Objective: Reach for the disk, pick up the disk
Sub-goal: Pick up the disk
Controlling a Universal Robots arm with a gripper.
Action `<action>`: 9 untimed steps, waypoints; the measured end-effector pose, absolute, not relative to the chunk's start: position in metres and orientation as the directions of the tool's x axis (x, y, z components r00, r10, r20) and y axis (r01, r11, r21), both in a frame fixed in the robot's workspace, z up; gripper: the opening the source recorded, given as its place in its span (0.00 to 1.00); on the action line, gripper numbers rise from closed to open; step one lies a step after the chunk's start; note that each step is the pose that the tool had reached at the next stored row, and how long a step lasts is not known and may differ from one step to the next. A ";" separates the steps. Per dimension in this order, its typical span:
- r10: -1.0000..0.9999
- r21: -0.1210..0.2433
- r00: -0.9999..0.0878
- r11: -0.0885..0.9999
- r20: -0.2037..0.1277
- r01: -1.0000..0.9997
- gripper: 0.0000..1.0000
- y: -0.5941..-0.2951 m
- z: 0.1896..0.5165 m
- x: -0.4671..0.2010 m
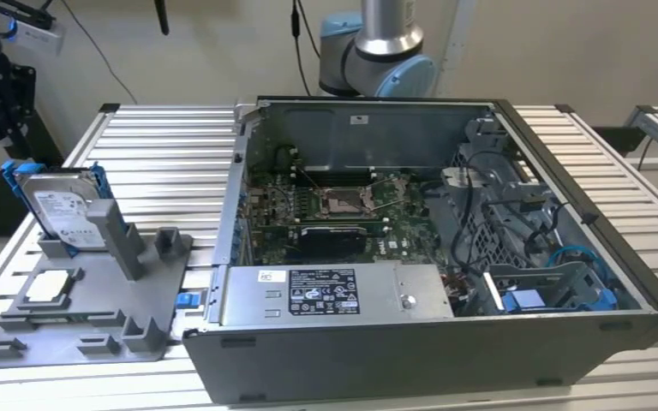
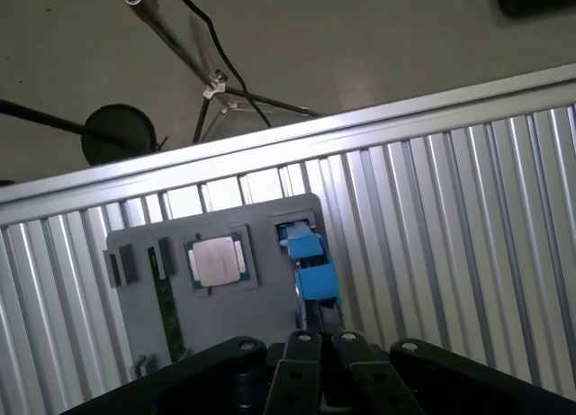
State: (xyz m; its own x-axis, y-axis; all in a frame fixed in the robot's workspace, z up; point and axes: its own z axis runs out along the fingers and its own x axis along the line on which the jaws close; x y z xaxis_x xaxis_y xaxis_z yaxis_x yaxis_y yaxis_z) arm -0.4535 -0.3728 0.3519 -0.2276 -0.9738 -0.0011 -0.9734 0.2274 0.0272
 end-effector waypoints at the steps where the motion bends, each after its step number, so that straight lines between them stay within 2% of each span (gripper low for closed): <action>1: -0.974 0.027 -0.227 0.227 -0.001 -0.973 1.00 -0.373 0.351 -0.454; 9: -0.978 0.027 -0.210 0.210 -0.001 -0.977 1.00 -0.373 0.347 -0.454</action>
